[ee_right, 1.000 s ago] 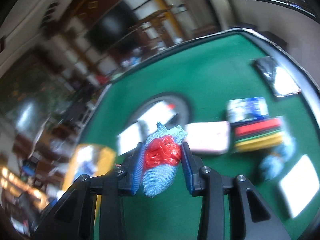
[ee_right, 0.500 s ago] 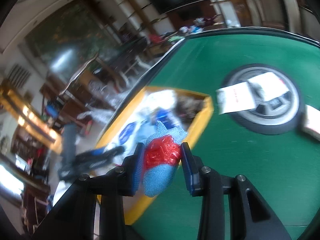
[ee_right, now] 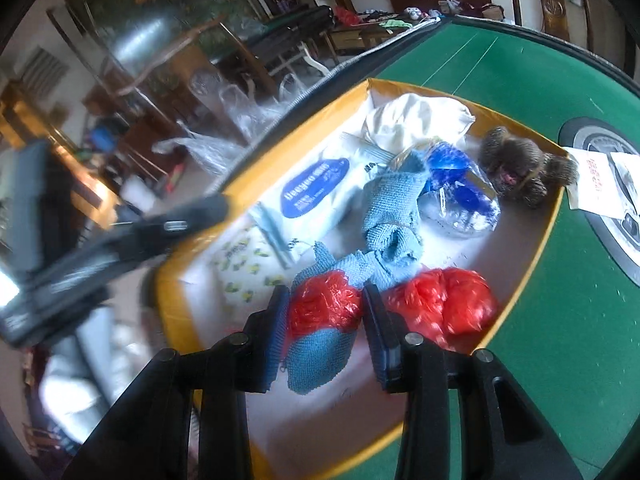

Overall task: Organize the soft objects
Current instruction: 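Open the right tool to drop the blue cloth into the box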

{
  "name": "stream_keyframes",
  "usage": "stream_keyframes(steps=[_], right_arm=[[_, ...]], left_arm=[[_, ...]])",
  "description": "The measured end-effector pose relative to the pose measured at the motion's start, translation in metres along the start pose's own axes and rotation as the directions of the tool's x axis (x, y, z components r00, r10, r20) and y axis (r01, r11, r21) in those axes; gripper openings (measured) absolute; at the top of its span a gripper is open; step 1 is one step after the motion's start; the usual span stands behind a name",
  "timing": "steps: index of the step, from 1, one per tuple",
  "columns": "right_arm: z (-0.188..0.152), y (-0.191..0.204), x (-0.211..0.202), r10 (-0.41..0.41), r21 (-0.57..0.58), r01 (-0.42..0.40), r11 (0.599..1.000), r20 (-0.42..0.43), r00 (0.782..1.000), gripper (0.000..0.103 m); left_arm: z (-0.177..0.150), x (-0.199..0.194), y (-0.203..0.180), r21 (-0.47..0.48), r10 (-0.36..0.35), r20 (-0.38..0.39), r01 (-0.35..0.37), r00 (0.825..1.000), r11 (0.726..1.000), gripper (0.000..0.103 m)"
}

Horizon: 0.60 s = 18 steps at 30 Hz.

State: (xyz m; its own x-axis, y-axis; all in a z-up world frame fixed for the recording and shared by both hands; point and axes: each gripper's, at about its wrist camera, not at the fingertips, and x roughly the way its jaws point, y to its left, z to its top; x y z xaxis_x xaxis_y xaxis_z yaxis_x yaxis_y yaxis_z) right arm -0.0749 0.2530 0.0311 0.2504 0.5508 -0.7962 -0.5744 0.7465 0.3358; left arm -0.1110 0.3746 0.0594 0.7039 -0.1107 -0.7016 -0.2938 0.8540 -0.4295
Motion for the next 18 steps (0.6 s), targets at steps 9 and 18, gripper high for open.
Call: stream_keyframes(steps=[9, 18], right_arm=[[-0.002, -0.006, -0.019, 0.019, 0.014, -0.02, 1.0, 0.063, 0.998, 0.056], [-0.049, -0.097, -0.102, -0.117, 0.196, 0.07, 0.978, 0.241, 0.964, 0.06]], left_arm=[[-0.007, -0.018, -0.005, 0.002, -0.023, 0.045, 0.023, 0.999, 1.0, 0.071], [-0.034, -0.029, -0.066, 0.162, -0.182, 0.04, 0.173, 0.983, 0.971, 0.074]])
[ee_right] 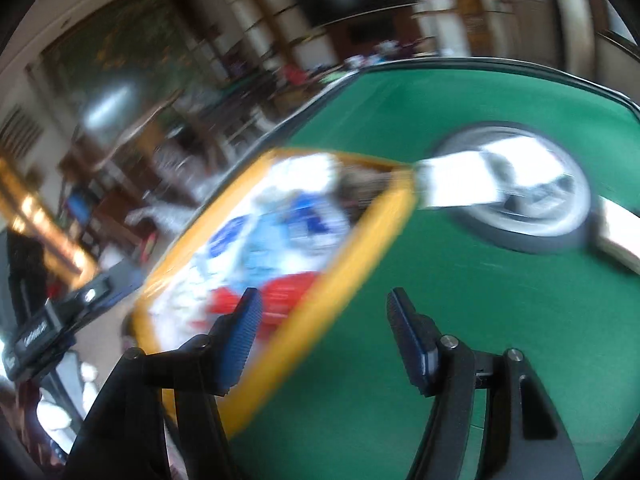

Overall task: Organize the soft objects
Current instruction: 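Open the right tool to drop the blue cloth into the box, then grasp the blue Vinda tissue pack with the right tool while the left tool approaches the pink tissue pack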

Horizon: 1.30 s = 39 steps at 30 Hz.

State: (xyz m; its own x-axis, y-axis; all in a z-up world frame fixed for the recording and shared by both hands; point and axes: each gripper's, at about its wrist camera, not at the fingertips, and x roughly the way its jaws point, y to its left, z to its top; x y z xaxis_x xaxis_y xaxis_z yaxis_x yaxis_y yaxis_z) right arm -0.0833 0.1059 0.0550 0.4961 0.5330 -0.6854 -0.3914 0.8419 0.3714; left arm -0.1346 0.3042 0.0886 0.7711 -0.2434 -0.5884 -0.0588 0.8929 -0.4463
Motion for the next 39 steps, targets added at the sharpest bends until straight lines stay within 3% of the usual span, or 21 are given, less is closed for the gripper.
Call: stream_keyframes(steps=[6, 9, 11, 15, 19, 22, 24, 26, 30, 33, 35, 37, 39], right_arm=[[-0.014, -0.109, -0.064, -0.181, 0.196, 0.165, 0.967, 0.066, 0.981, 0.06], [-0.008, -0.147, -0.09, -0.244, 0.28, 0.21, 0.937, 0.091, 0.965, 0.062], [0.007, -0.166, -0.097, -0.279, 0.3, 0.241, 0.923, 0.093, 0.956, 0.068], [0.052, -0.192, -0.076, -0.322, 0.273, 0.295, 0.915, 0.058, 0.945, 0.069], [0.094, -0.214, -0.029, -0.323, 0.228, 0.319, 0.92, -0.02, 0.946, 0.069], [0.107, -0.235, 0.0, -0.312, 0.253, 0.33, 0.909, -0.109, 0.944, 0.069], [0.104, -0.238, 0.005, -0.318, 0.272, 0.344, 0.899, -0.134, 0.938, 0.069], [0.093, -0.232, 0.002, -0.271, 0.276, 0.302, 0.912, -0.147, 0.951, 0.069], [0.05, -0.209, -0.007, -0.059, 0.315, 0.119, 0.941, -0.192, 0.98, 0.069], [0.022, -0.177, -0.019, 0.073, 0.24, -0.021, 0.971, -0.208, 0.975, 0.069], [0.011, -0.159, -0.038, 0.118, 0.167, -0.087, 0.982, -0.186, 0.975, 0.069], [0.012, -0.16, -0.066, 0.045, 0.129, -0.031, 0.991, -0.103, 0.994, 0.069], [0.02, -0.173, -0.092, -0.141, 0.138, 0.14, 0.98, 0.001, 0.99, 0.069]], left_arm=[[-0.023, 0.022, -0.066, 0.188, -0.071, -0.099, 0.089, 0.993, 0.978, 0.074], [-0.035, 0.037, -0.086, 0.216, -0.084, -0.151, 0.116, 0.985, 0.97, 0.073], [-0.041, 0.047, -0.097, 0.202, -0.098, -0.186, 0.136, 0.978, 0.97, 0.073], [-0.056, 0.056, -0.113, 0.189, -0.124, -0.246, 0.173, 0.961, 0.967, 0.073], [-0.059, 0.048, -0.118, 0.218, -0.097, -0.234, 0.149, 0.967, 0.965, 0.073], [-0.058, 0.042, -0.117, 0.226, -0.081, -0.222, 0.132, 0.972, 0.965, 0.073], [-0.057, 0.042, -0.115, 0.228, -0.077, -0.219, 0.128, 0.973, 0.965, 0.073], [-0.055, 0.043, -0.112, 0.227, -0.081, -0.219, 0.132, 0.972, 0.965, 0.073], [-0.055, 0.055, -0.112, 0.218, -0.103, -0.247, 0.159, 0.964, 0.963, 0.073], [-0.061, 0.064, -0.118, 0.222, -0.12, -0.276, 0.185, 0.954, 0.957, 0.073], [-0.066, 0.067, -0.123, 0.226, -0.13, -0.303, 0.204, 0.944, 0.952, 0.073], [-0.069, 0.067, -0.127, 0.239, -0.134, -0.313, 0.214, 0.94, 0.947, 0.073], [-0.069, 0.066, -0.129, 0.247, -0.132, -0.309, 0.214, 0.942, 0.945, 0.073]])
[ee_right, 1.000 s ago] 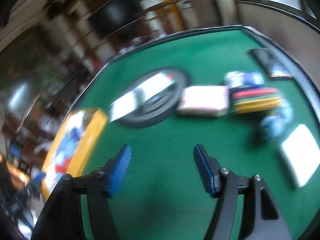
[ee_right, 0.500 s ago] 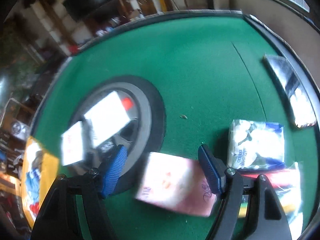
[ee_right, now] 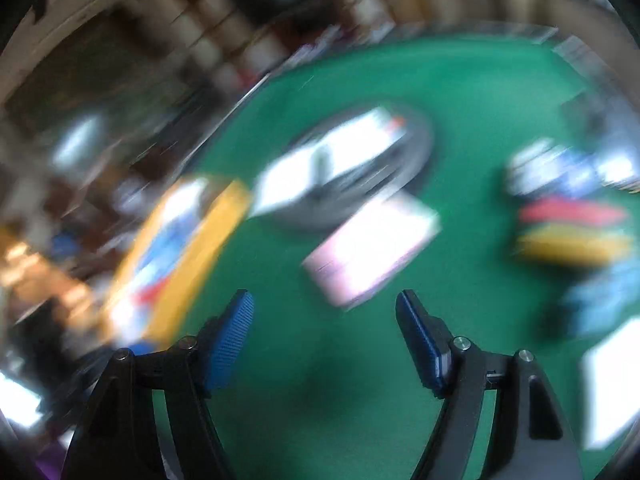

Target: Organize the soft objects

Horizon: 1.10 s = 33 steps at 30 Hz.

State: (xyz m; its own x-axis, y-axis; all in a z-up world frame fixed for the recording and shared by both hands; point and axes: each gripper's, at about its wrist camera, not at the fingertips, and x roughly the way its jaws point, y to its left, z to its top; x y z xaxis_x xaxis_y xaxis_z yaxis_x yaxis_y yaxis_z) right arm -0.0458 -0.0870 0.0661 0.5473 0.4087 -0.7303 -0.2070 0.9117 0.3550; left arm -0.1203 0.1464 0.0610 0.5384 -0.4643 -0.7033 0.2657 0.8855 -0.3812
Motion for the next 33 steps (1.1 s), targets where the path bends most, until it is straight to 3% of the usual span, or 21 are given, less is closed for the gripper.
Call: stream_keyframes(steps=[2, 4, 8, 11, 16, 18, 19, 21, 28, 31, 33], right_arm=[[0.015, -0.029, -0.019, -0.156, 0.084, 0.148, 0.985, 0.093, 0.983, 0.069], [0.027, -0.06, -0.027, -0.208, 0.187, 0.182, 0.965, 0.131, 0.969, 0.069], [0.055, -0.107, -0.007, -0.268, 0.307, 0.236, 0.922, 0.067, 0.961, 0.069], [0.074, -0.125, 0.017, -0.32, 0.319, 0.303, 0.898, 0.001, 0.947, 0.069], [0.088, -0.136, 0.039, -0.319, 0.338, 0.307, 0.89, -0.02, 0.947, 0.069], [0.094, -0.125, 0.054, -0.355, 0.265, 0.356, 0.896, -0.054, 0.933, 0.067], [0.094, -0.113, 0.061, -0.376, 0.223, 0.382, 0.897, -0.07, 0.924, 0.059], [0.09, -0.091, 0.07, -0.353, 0.151, 0.363, 0.92, -0.088, 0.931, 0.048], [0.019, -0.01, 0.055, -0.279, -0.08, 0.27, 0.96, -0.149, 0.949, 0.047], [-0.019, 0.006, 0.032, -0.24, -0.14, 0.218, 0.966, -0.171, 0.956, 0.048], [-0.025, 0.005, 0.026, -0.179, -0.113, 0.163, 0.98, -0.145, 0.973, 0.053]], left_arm=[[0.001, -0.001, -0.001, -0.007, -0.004, 0.009, 0.004, 1.0, 1.0, 0.073], [0.001, -0.003, -0.002, -0.01, -0.002, 0.013, 0.002, 1.0, 1.0, 0.073], [0.001, -0.001, -0.005, -0.005, 0.009, 0.005, -0.009, 1.0, 1.0, 0.073], [0.004, -0.002, -0.006, -0.007, 0.017, 0.01, -0.017, 1.0, 1.0, 0.073], [0.008, -0.005, -0.006, -0.011, 0.037, 0.013, -0.036, 0.999, 0.999, 0.073], [0.009, -0.004, -0.008, -0.006, 0.045, 0.013, -0.045, 0.999, 0.999, 0.073], [0.01, -0.004, -0.009, -0.001, 0.05, 0.013, -0.05, 0.999, 0.999, 0.073], [0.013, -0.003, -0.011, 0.012, 0.058, 0.016, -0.058, 0.998, 0.998, 0.073], [0.03, 0.015, -0.019, 0.027, 0.083, -0.006, -0.083, 0.996, 0.996, 0.073], [0.038, 0.026, -0.025, 0.049, 0.092, -0.022, -0.091, 0.995, 0.995, 0.073], [0.046, 0.04, -0.032, 0.085, 0.117, -0.031, -0.114, 0.993, 0.99, 0.073]])
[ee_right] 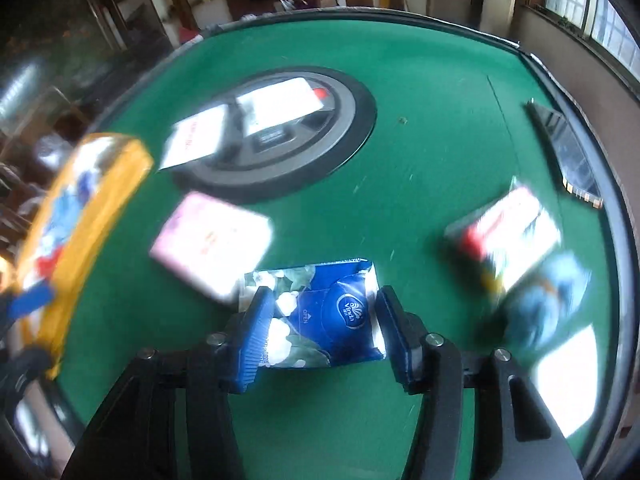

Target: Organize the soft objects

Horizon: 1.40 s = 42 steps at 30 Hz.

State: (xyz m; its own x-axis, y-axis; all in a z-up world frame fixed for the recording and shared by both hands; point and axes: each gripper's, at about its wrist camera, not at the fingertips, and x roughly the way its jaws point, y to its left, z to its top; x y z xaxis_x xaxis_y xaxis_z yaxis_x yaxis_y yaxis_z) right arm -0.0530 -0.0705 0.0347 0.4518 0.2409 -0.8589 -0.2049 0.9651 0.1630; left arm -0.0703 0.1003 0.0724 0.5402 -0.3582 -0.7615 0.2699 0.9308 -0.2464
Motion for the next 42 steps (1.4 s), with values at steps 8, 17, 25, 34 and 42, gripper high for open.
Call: stream_keyframes(steps=[8, 17, 25, 34, 42], right_arm=[[-0.013, -0.063, -0.024, 0.106, 0.242, -0.179, 0.954, 0.288, 0.952, 0.065], [0.001, -0.091, -0.022, 0.153, 0.332, -0.262, 0.906, 0.32, 0.935, 0.065], [-0.003, -0.092, -0.017, 0.156, 0.343, -0.257, 0.904, 0.295, 0.943, 0.066], [-0.003, -0.095, -0.013, 0.153, 0.35, -0.249, 0.903, 0.279, 0.948, 0.066], [-0.005, -0.1, -0.011, 0.138, 0.373, -0.235, 0.897, 0.27, 0.953, 0.066]], left_arm=[[0.038, 0.06, -0.013, -0.099, -0.027, -0.081, 0.019, 0.996, 0.995, 0.073], [0.096, 0.112, -0.038, -0.029, 0.004, -0.001, -0.004, 1.0, 1.0, 0.073], [0.099, 0.159, -0.04, 0.126, -0.153, -0.277, 0.194, 0.949, 0.973, 0.074], [0.025, 0.103, -0.051, 0.162, -0.239, -0.337, 0.306, 0.911, 0.938, 0.074], [0.005, 0.095, -0.075, 0.281, -0.102, -0.216, 0.162, 0.971, 0.946, 0.074]])
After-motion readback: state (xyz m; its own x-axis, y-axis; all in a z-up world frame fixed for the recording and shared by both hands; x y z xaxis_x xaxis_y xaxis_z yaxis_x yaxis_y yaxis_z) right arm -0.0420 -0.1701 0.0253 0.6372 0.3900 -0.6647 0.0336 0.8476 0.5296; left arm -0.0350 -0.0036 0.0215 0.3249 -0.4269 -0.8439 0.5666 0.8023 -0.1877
